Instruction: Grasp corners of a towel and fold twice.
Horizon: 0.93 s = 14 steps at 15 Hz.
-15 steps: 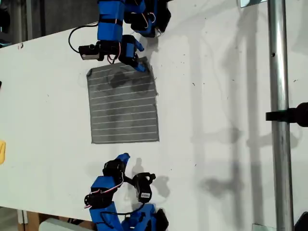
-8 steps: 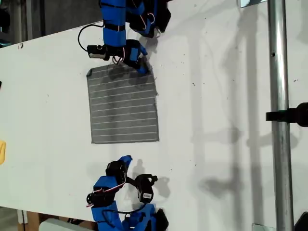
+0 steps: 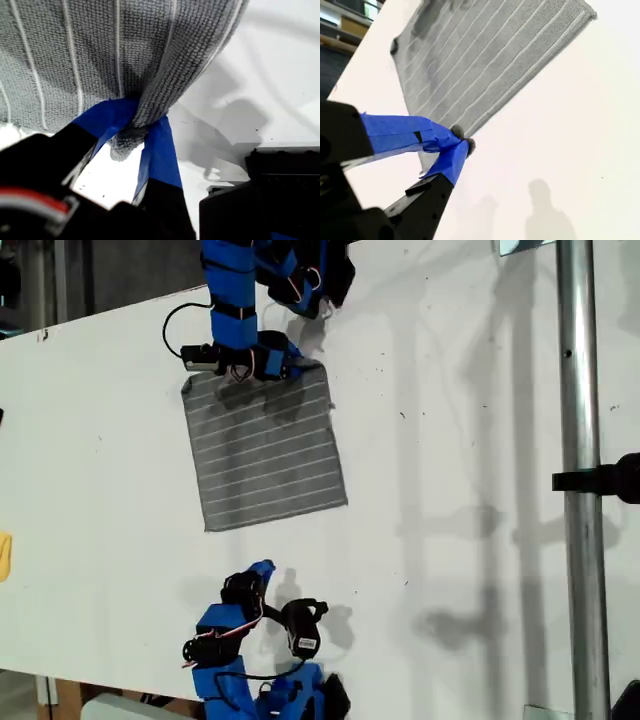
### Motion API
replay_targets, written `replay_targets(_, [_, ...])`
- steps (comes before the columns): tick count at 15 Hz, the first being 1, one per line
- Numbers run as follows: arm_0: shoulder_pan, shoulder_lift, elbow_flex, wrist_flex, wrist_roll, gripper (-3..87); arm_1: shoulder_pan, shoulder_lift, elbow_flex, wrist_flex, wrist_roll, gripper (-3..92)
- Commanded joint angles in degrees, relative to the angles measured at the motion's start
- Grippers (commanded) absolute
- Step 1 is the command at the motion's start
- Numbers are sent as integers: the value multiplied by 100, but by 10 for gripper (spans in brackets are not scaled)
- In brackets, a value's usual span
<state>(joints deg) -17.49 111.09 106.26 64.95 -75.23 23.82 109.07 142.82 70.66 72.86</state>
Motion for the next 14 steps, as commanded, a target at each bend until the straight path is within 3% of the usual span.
replay_targets(1, [211, -325, -598, -35, 70, -28, -97, 9, -114, -44, -18, -2])
replay_targets(4, [738, -1195, -1468, 193, 510, -21, -176, 0, -141, -79, -26, -2])
replay_targets(7, [1134, -1468, -1872, -70, 624, 205, -105, -18, -141, -97, -123, -2])
replay_targets(10, [1257, -2294, -3217, 606, 1292, 303, -70, -26, -141, -114, -167, -2])
replay_targets(14, [1274, -4140, -4922, 949, 1644, 258, -79, -26, -141, -114, -185, -2])
